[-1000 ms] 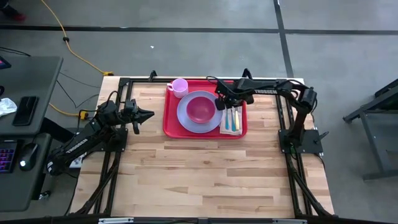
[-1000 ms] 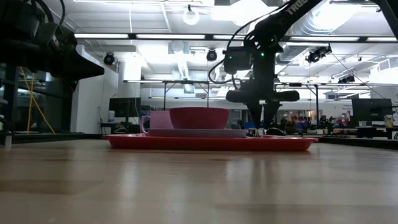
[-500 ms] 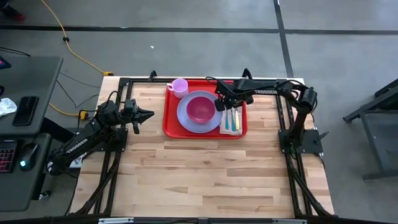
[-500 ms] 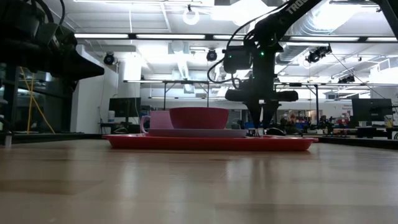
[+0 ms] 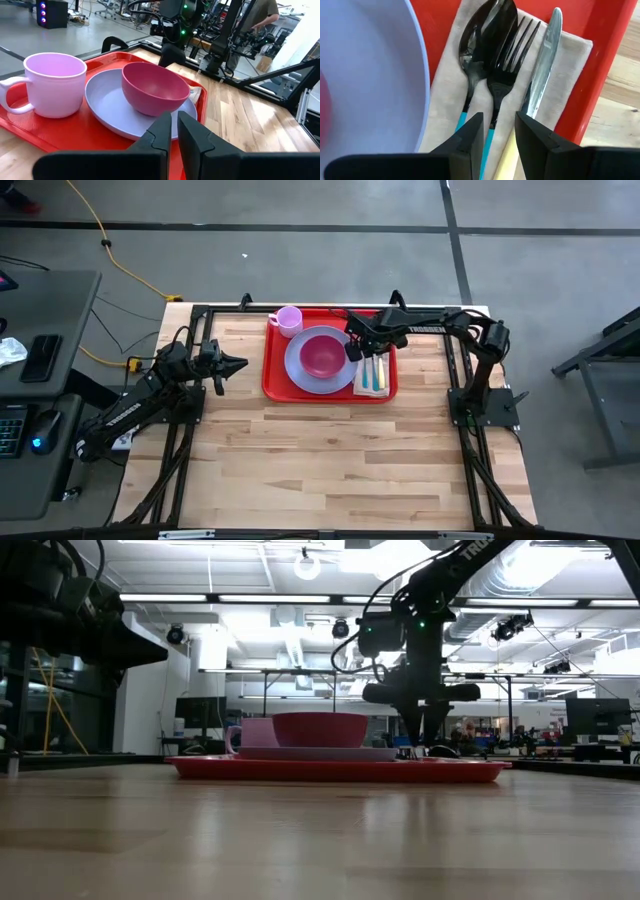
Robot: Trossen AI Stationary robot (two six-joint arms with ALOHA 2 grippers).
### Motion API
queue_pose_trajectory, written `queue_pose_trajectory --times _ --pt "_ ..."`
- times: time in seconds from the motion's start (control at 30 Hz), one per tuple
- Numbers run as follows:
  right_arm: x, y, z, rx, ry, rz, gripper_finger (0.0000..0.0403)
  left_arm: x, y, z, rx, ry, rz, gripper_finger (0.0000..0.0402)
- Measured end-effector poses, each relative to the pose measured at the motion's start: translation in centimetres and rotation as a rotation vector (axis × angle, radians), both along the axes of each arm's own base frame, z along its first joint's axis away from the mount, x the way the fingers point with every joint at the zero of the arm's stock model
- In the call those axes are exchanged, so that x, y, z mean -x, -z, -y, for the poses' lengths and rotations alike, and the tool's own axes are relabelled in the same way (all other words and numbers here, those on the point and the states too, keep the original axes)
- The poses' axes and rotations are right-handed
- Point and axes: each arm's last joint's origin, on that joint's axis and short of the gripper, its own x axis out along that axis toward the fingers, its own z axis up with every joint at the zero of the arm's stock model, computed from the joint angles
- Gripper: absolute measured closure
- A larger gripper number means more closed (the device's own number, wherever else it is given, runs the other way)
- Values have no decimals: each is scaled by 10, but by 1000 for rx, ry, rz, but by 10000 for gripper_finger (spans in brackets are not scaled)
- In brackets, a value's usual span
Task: Set up tray
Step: Adjust the blue fork
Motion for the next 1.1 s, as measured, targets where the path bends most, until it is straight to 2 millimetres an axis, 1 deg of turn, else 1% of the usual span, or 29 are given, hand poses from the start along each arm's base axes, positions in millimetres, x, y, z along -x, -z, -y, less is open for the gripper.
queue_pose_trajectory --times 0.1,0.27,0.6,1.1 --pt "-2 4 0 0 -3 -14 313 0 0 0 0 0 0 339" --pt "-6 22 1 -51 -20 -39 313 0 0 0 0 0 1 339" --pt "-5 21 3 10 -17 -69 313 0 0 0 2 0 2 339" --pt "-3 22 7 18 -24 -91 313 0 0 -1 0 -24 1 339"
